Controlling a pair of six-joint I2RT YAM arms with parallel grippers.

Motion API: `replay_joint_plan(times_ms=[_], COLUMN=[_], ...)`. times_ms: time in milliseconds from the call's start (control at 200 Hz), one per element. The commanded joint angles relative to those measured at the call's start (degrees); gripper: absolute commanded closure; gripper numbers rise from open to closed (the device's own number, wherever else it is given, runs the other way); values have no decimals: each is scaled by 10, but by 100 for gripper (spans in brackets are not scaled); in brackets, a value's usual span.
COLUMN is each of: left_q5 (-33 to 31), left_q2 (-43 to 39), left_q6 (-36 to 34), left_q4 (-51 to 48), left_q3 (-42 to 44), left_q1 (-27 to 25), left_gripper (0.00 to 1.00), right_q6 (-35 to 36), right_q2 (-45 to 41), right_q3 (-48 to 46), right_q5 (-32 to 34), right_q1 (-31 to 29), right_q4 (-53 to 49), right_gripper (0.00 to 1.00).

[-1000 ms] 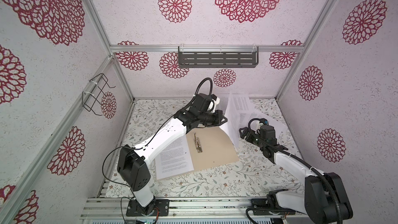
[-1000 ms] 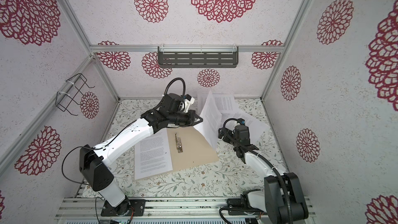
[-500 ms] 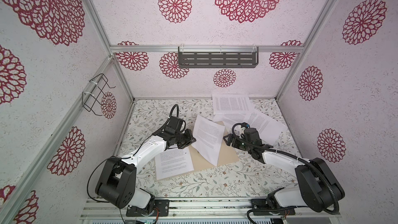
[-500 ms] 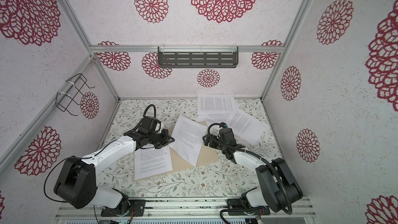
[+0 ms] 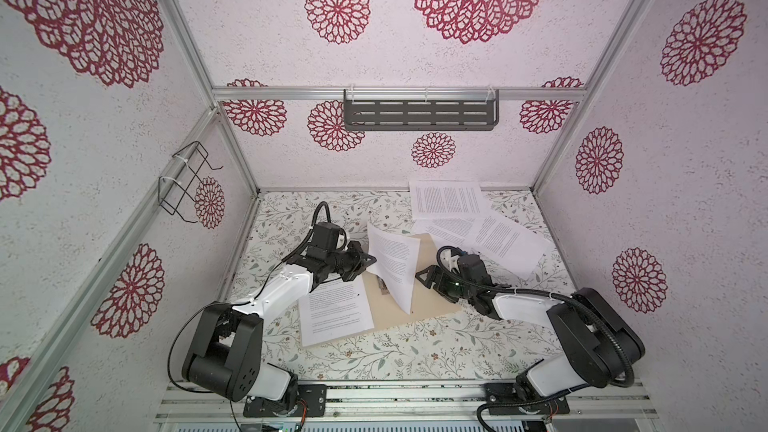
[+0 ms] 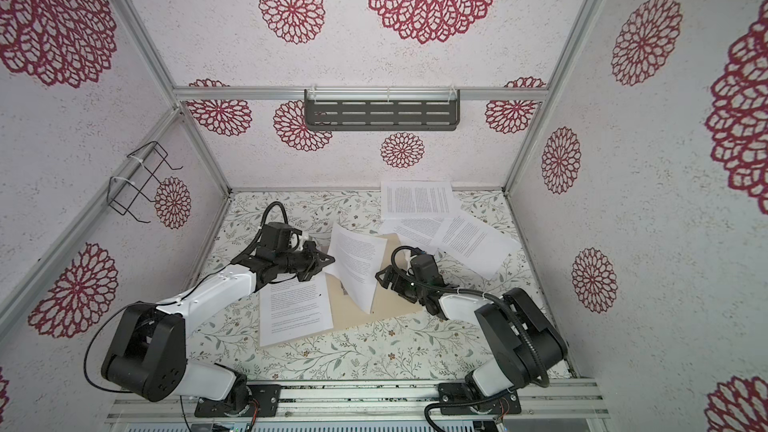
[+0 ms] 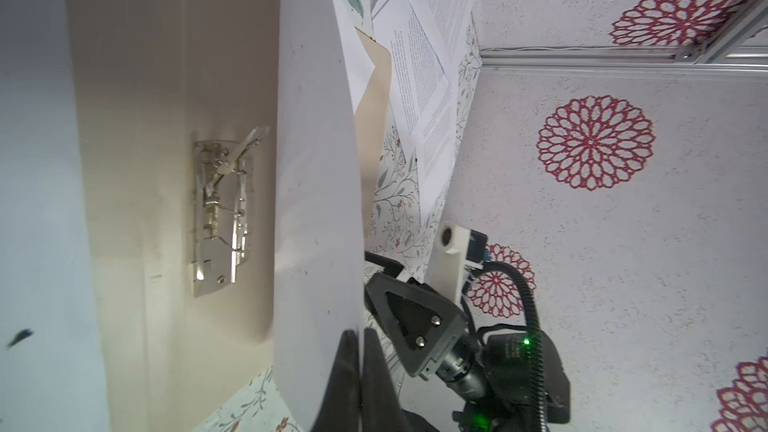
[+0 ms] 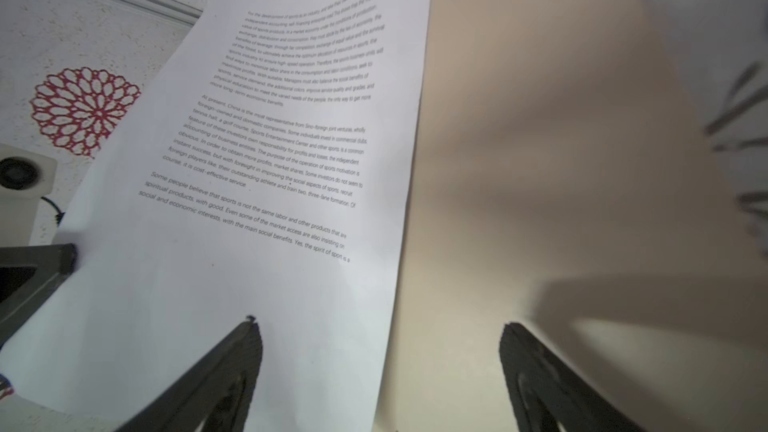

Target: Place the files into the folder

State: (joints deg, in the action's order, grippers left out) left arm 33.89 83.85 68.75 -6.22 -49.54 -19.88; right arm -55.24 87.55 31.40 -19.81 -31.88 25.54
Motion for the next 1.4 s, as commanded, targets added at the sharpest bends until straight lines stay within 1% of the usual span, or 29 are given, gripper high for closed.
replay_joint_plan(times_ms=[0, 135, 350, 510, 640, 745, 936, 1101, 1316, 1396], left_q5=[29, 39, 43, 45, 45, 41, 35, 36, 24, 22], left_q2=[-4, -6, -12, -20, -28, -33, -42, -43, -49, -50], left_q6=[56, 97, 117, 122, 121, 108, 73, 33, -22, -31], left_q4=[82, 132, 157, 165, 165, 153, 113, 69, -3, -13], left_q3=[12, 27, 39, 51, 63, 70, 78, 76, 67, 67], left_q1=[3, 8, 10, 11, 11, 11, 12, 13, 15, 19], left_gripper=[100, 100, 100, 100, 100, 100, 100, 100, 100, 100], right_q6=[-75, -113, -147, -157, -178, -192, -199, -194, -179, -177], right_q2=[25, 51, 73, 84, 118, 144, 178, 193, 202, 208], right_q3=[-11, -20, -26, -28, -16, -8, -1, 8, 15, 19], right_q5=[-24, -23, -27, -27, -46, -55, -70, -82, -85, -87], right_q1=[-19, -28, -29, -24, -15, -7, 8, 15, 23, 24], right_q4=[99, 152, 212, 250, 306, 337, 374, 379, 369, 368], right_gripper=[7, 7, 8, 12, 20, 27, 32, 33, 41, 43])
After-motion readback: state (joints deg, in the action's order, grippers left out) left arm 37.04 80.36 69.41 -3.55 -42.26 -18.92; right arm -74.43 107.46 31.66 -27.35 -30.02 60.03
